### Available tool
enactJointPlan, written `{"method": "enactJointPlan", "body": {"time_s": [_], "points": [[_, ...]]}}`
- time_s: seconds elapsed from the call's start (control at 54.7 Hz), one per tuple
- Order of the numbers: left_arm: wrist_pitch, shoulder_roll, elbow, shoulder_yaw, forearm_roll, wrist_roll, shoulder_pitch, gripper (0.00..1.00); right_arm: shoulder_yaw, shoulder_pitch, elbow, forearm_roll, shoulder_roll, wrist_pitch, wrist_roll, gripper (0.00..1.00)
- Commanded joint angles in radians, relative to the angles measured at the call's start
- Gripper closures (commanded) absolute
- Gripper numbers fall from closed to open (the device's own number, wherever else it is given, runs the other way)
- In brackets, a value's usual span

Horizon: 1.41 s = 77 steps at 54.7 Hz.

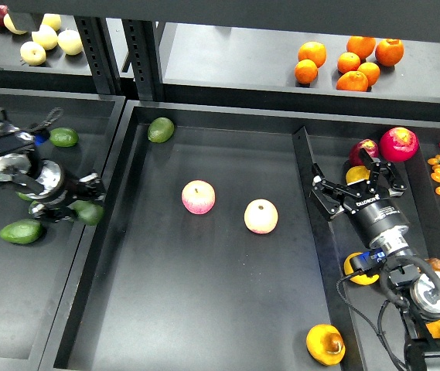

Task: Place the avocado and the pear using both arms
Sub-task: 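Lower the avocado among the other avocados and open the left gripper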

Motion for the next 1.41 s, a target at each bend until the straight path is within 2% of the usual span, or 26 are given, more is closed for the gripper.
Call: {"method": "enactJointPlan", "body": {"time_s": [0.0, 0.988, 1.391], "points": [[0.000, 0.021, -0.002, 0.000, 0.008, 0.000, 0.010, 0.92, -0.001, 0.000, 0.001, 0.000, 0.000, 0.000, 0.000, 0.00], [0.000, 0.098, 0.014, -0.089, 0.117, 0.000, 0.168, 0.83, -0.013, -0.003, 0.003, 0.000, 0.000, 0.000, 0.000, 0.00], [0.000, 0.079, 0.049, -0.118, 0.142, 0.000, 0.210, 0.72, -0.013, -0.003, 0.001, -0.002, 0.000, -0.003, 0.000, 0.00]]}}
